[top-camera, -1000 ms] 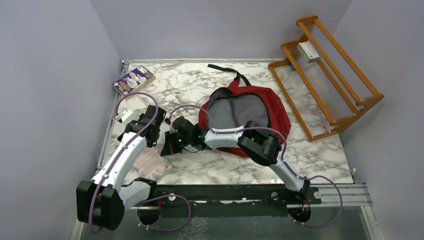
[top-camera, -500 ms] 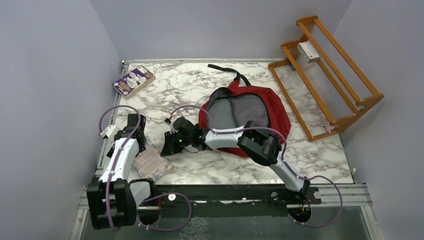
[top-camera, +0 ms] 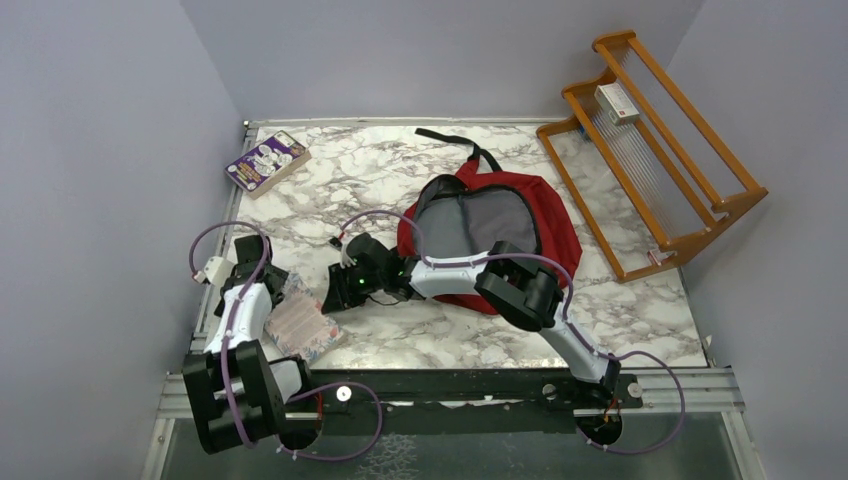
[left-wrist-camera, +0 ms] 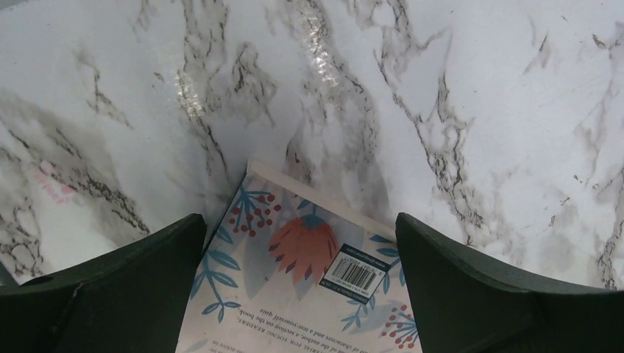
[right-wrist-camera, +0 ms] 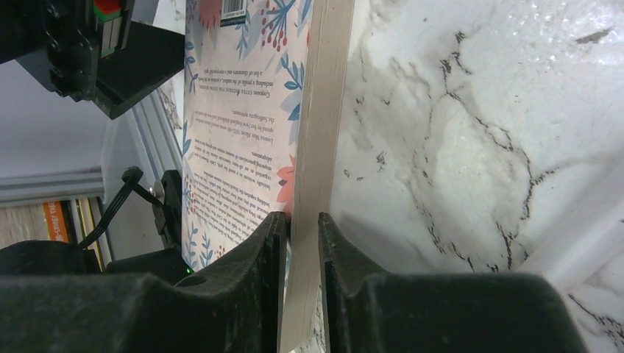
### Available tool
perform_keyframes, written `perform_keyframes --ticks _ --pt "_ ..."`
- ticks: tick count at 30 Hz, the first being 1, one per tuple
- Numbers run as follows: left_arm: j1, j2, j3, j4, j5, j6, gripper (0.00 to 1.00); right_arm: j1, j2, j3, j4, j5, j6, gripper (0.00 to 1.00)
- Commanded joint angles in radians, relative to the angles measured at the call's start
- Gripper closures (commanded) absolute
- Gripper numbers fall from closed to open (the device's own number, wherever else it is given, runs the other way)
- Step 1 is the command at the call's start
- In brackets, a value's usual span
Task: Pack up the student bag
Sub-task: Move the book to the center of the board.
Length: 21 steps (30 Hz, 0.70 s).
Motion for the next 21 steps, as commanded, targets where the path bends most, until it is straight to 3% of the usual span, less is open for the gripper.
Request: perform_keyframes --ticks 1,6,14,21 --pt "0.001 -0.030 -0.065 0.093 0.217 0.065 0.01 -0.016 -0.008 -0.002 -0.084 0.013 -0.016 0.73" --pt "0.001 -0.072 -0.103 0.176 0.311 0.093 0.01 -0.063 -0.026 -0.054 -0.048 0.003 0.025 0.65" --pt "-0.011 -0.014 -0.143 0.328 0.450 0.094 0.01 -0.116 -0.035 -0.046 -0.095 0.019 -0.001 0.54" --pt "-0.122 0.075 -0.108 0.416 0.446 0.058 0.01 -0.155 -0.034 -0.007 -0.161 0.046 -0.037 0.49"
